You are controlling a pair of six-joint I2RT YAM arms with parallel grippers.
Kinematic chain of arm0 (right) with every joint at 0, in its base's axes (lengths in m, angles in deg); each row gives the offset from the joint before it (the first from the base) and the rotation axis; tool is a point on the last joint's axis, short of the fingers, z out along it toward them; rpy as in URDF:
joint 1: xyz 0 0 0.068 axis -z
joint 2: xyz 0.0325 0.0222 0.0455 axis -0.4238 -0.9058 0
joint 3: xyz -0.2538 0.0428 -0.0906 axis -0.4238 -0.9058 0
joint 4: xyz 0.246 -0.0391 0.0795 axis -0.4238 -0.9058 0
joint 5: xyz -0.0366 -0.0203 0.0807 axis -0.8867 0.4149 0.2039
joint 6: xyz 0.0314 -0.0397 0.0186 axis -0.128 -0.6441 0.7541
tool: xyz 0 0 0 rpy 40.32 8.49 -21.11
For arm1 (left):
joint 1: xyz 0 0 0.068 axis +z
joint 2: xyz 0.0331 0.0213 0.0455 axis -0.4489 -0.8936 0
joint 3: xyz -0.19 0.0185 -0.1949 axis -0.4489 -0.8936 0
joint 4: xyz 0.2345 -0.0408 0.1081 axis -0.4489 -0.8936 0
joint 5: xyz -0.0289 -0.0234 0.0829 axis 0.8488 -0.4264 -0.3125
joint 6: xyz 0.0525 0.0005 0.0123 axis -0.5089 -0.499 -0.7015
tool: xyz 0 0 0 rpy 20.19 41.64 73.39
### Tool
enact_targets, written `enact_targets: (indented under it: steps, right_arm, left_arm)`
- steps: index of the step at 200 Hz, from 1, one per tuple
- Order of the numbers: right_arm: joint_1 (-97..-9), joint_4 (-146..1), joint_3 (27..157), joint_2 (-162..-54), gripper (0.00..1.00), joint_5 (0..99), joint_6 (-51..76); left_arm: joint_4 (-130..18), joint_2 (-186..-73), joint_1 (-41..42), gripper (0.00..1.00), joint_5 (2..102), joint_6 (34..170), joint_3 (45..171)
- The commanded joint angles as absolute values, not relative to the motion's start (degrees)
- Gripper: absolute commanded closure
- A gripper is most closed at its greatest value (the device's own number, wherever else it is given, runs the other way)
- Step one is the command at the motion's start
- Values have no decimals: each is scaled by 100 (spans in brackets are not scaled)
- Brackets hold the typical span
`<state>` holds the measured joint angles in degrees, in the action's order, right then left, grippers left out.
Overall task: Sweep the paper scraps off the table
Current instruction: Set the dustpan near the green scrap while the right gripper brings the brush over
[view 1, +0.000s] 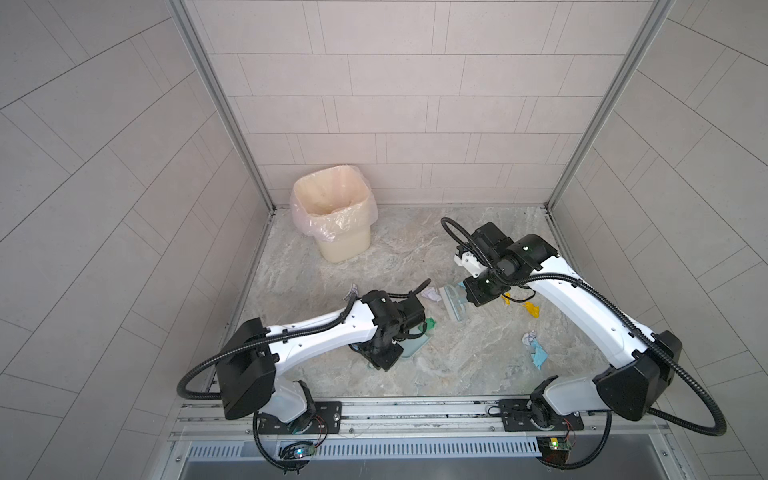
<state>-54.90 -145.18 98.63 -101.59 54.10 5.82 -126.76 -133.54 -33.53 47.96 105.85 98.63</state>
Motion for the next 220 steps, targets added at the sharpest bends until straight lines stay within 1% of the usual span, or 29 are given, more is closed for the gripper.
enact_targets:
  steps: [1,55,105,173,220]
  right_arm:
    - [-5559,-14861,10020,-10262,100,5259,488]
    - [-5709,-14985,10258,-10708,100,5310,486]
    - [-5847,-15423,10662,-11315,100,5378,278]
    - [-5940,-15447,10751,-11505,100,5307,312]
    - [-5936,-15529,10948,-11743,100,5294,229]
  left_arm:
    - [-12479,-13512,-3498,100,4462,10888,9746]
    - [-11941,-13504,-3534,100,4413,11032,9285]
    - [-11822,-13405,-3643,100,4440,11141,9002]
    - [-11479,-13519,-3692,100,4301,10893,8960]
    - [-11356,-13616,-3684,100,4438,10760,8924]
